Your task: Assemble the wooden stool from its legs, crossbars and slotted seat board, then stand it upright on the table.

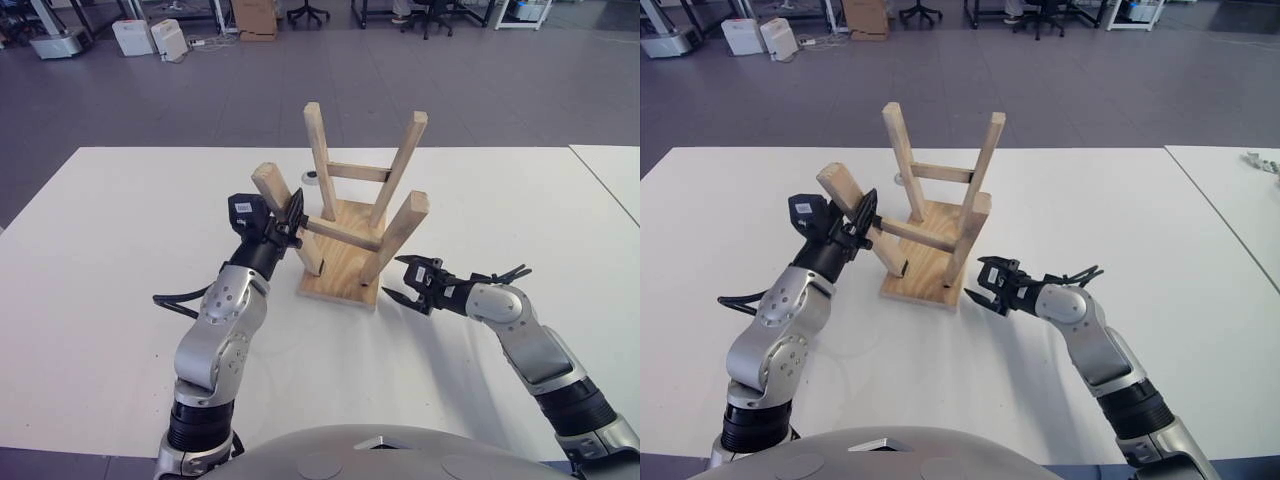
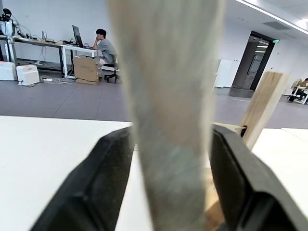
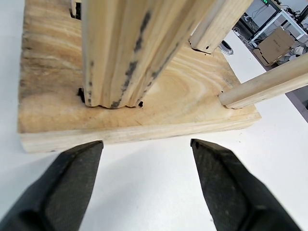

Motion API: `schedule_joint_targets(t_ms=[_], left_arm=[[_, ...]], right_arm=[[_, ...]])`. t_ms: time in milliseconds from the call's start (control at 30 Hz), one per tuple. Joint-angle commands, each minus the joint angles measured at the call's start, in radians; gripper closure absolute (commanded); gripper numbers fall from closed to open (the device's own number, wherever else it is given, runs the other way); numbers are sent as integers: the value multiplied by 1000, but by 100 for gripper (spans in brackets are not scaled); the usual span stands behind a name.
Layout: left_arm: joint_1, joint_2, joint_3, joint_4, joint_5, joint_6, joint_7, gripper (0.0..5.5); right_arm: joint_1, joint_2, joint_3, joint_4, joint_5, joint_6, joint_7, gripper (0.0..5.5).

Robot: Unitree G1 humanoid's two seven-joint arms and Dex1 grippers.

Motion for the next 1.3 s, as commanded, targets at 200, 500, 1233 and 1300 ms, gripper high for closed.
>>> schedule_joint_targets(t_ms=[200, 500, 1233, 1300], left_arm=[[-59, -47, 28, -38, -63, 30, -28, 149], [43, 44, -12, 134, -43, 319, -41, 145], [-101, 145, -187, -31, 97, 332, -89, 145], [-107, 127, -156, -59, 80, 344, -92, 145]], right_arm=[[-20, 3, -7, 10, -9, 2, -6, 211], [-20, 9, -8, 23, -4, 2, -8, 211], [-47, 23, -12, 26, -11, 4, -15, 211], [-54, 22, -24, 26, -10, 4, -21, 211]])
